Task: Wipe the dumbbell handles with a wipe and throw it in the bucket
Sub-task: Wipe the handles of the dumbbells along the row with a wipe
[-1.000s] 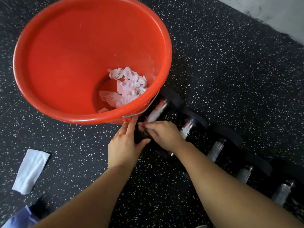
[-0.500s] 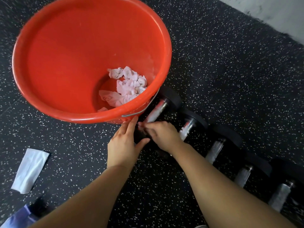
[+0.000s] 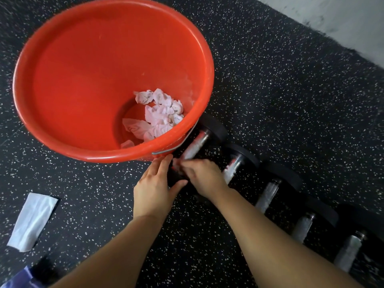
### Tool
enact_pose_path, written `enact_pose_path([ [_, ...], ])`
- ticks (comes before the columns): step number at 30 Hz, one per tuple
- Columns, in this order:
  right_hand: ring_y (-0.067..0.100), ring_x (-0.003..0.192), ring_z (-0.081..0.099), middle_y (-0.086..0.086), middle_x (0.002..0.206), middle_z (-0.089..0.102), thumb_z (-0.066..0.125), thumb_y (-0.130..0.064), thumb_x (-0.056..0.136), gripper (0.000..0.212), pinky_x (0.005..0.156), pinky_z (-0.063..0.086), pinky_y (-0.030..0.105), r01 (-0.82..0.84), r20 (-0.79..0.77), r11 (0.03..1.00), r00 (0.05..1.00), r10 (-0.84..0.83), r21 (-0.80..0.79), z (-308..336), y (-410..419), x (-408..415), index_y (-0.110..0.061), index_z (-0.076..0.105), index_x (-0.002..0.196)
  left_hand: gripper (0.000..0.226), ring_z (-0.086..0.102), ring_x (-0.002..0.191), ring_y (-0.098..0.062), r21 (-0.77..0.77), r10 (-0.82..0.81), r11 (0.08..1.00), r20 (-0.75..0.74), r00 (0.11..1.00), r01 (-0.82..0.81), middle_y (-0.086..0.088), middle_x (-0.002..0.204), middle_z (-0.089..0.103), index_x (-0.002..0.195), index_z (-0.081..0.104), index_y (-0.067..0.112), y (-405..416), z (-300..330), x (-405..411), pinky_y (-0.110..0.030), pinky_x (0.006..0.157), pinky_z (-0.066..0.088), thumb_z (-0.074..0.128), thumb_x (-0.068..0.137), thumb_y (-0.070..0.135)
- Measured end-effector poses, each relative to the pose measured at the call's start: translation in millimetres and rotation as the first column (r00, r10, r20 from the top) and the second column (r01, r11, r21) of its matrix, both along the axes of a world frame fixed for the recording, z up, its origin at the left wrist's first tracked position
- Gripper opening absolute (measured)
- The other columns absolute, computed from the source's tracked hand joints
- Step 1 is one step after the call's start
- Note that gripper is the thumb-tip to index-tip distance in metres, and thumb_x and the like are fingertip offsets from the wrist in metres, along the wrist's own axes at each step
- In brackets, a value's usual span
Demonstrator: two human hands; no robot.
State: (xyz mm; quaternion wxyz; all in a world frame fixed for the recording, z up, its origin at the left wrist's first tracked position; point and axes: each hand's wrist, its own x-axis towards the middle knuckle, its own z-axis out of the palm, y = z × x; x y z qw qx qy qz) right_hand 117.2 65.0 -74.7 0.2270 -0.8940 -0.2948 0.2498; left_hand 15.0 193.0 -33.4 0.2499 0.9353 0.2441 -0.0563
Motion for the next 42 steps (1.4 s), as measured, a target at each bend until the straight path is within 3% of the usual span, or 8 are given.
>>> enact_pose_path([
  [3,0.036,0.098,0.071,0.007,0.109,0.076,0.047,-0.044,0.101,0.032,0.081,0.056,0.041,-0.053,-0.013,0.997,0.999,0.053,-0.056,1.0,4.6,12.4,-0.048,0.062,0.129,0.078,0.064,0.117,-0.035,0.002,-0.004,1.000,0.000,1.000,0.004,0.000,0.146,0.057,0.146,0.050,0.025,-0.8,1.1,0.4,-0.046,0.087,0.054,0.079,0.079,0.053],
  [9,0.035,0.096,0.072,0.004,0.111,0.077,0.051,-0.038,0.102,0.029,0.081,0.058,0.042,0.359,0.113,0.932,0.925,-0.362,0.045,4.8,4.2,41.2,-0.040,0.067,0.126,0.078,0.062,0.120,-0.033,0.016,0.000,1.000,-0.017,1.000,0.000,0.001,0.151,0.052,0.149,0.046,0.026,-1.6,2.7,0.6,-0.045,0.088,0.054,0.075,0.083,0.056],
  [20,0.039,0.101,0.067,0.010,0.110,0.075,0.046,-0.036,0.102,0.032,0.080,0.051,0.038,0.060,-0.058,0.993,0.996,-0.066,-0.103,0.6,16.1,-3.3,-0.046,0.064,0.125,0.071,0.065,0.113,-0.034,0.023,-0.027,0.999,-0.022,0.999,0.028,-0.001,0.143,0.057,0.142,0.051,0.025,-0.9,-2.5,-0.3,-0.044,0.082,0.055,0.078,0.081,0.050],
  [24,0.014,0.111,0.069,-0.010,0.117,0.075,0.056,-0.037,0.099,0.029,0.096,0.054,0.038,0.244,-0.204,0.961,0.955,-0.215,0.130,12.7,0.6,3.1,-0.042,0.067,0.125,0.070,0.062,0.117,-0.034,0.019,-0.037,0.999,-0.014,0.999,0.038,-0.003,0.142,0.055,0.144,0.048,0.024,-3.0,0.0,-0.6,-0.046,0.084,0.055,0.076,0.085,0.049],
  [28,0.001,0.116,0.065,-0.015,0.124,0.071,0.058,-0.032,0.100,0.030,0.105,0.050,0.031,0.490,-0.136,0.819,0.871,-0.472,0.299,28.9,-47.4,2.1,-0.033,0.068,0.128,0.093,0.039,0.144,-0.034,-0.040,-0.054,0.998,-0.046,0.997,0.052,-0.011,0.158,0.037,0.155,0.032,0.023,-8.4,-2.1,-4.6,-0.049,0.111,0.045,0.068,0.081,0.067],
  [31,0.004,0.120,0.063,-0.016,0.129,0.069,0.055,-0.038,0.102,0.031,0.105,0.050,0.029,0.539,-0.098,0.817,0.842,-0.531,0.202,37.7,-86.2,-1.2,-0.038,0.064,0.132,0.129,0.002,0.157,-0.033,-0.089,-0.077,0.994,-0.092,0.993,0.069,-0.017,0.169,0.009,0.162,0.012,0.023,-19.6,-0.7,-4.9,-0.046,0.128,0.009,0.053,0.063,0.095],
  [33,0.007,0.121,0.063,-0.014,0.130,0.068,0.053,-0.037,0.103,0.032,0.103,0.051,0.028,0.513,-0.078,0.849,0.859,-0.507,0.131,38.5,-101.8,-5.3,-0.037,0.063,0.134,0.148,-0.016,0.156,-0.032,-0.075,-0.102,0.993,-0.140,0.985,0.092,-0.020,0.169,-0.007,0.162,-0.004,0.025,-26.6,0.8,-3.7,-0.043,0.126,-0.009,0.046,0.049,0.105],
  [42,0.015,0.106,0.069,-0.006,0.119,0.073,0.045,-0.032,0.107,0.035,0.088,0.058,0.035,0.471,0.012,0.881,0.882,-0.471,-0.029,17.5,-103.2,-7.1,-0.040,0.056,0.139,0.155,-0.036,0.148,-0.038,0.021,-0.155,0.986,-0.232,0.960,0.164,-0.026,0.162,-0.030,0.156,-0.026,0.035,-36.1,-9.3,-3.7,-0.050,0.123,-0.018,0.045,0.040,0.108],
])
